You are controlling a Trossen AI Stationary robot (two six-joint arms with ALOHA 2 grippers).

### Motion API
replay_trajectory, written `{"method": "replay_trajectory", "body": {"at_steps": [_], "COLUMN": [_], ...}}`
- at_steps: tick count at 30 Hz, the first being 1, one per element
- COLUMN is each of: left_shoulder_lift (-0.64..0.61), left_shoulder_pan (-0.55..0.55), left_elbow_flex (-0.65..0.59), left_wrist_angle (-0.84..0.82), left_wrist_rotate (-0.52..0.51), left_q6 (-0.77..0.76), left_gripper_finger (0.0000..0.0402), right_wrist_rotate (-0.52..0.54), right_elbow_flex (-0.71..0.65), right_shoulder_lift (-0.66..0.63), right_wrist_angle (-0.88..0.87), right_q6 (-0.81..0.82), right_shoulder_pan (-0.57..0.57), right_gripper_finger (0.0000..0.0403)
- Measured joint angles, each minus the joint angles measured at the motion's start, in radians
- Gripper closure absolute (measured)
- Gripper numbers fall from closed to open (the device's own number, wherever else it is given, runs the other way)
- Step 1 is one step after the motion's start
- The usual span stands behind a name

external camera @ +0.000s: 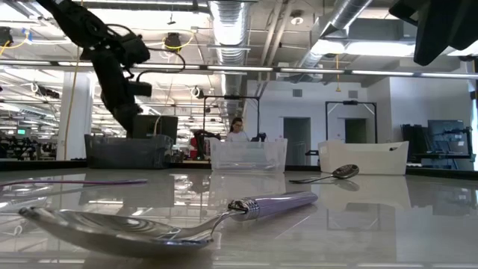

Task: Sort silverware by color (type)
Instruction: Put the black spoon into the white bin

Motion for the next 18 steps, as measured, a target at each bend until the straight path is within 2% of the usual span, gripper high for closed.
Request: {"method": "replay_trajectory", "body": {"at_steps": [3, 10, 14, 18], "left_shoulder_lift": [-0.063, -0.205, -0.233, -0.224], "left_shoulder_pan": [-0.039, -0.178, -0.315, -0.502], "left_elbow_flex": [0.001, 0.001, 0.001, 0.001], "left_wrist_angle": [-0.056, -0.126, -0.11, -0.109], "left_wrist_rotate": [0.037, 0.256, 0.366, 0.38], "left_q6": [-0.08, -0.295, -0.408, -0.486], "left_gripper_finger": [0.0287, 0.0287, 0.0287, 0.0287], "right_wrist_rotate": [0.0, -0.001, -0.001, -0.001], "right_elbow_flex": [0.0, 0.0, 0.0, 0.0], "right_shoulder_lift": [0.0, 0.0, 0.0, 0.0], "right_wrist_angle": [-0.001, 0.0, 0.001, 0.003], "right_q6": [-0.007, -0.045, -0.053, -0.102], "right_shoulder_pan": [0.0, -0.027, -0.06, -0.102], "right_gripper_finger": [0.0211, 0.0211, 0.0211, 0.0211]}}
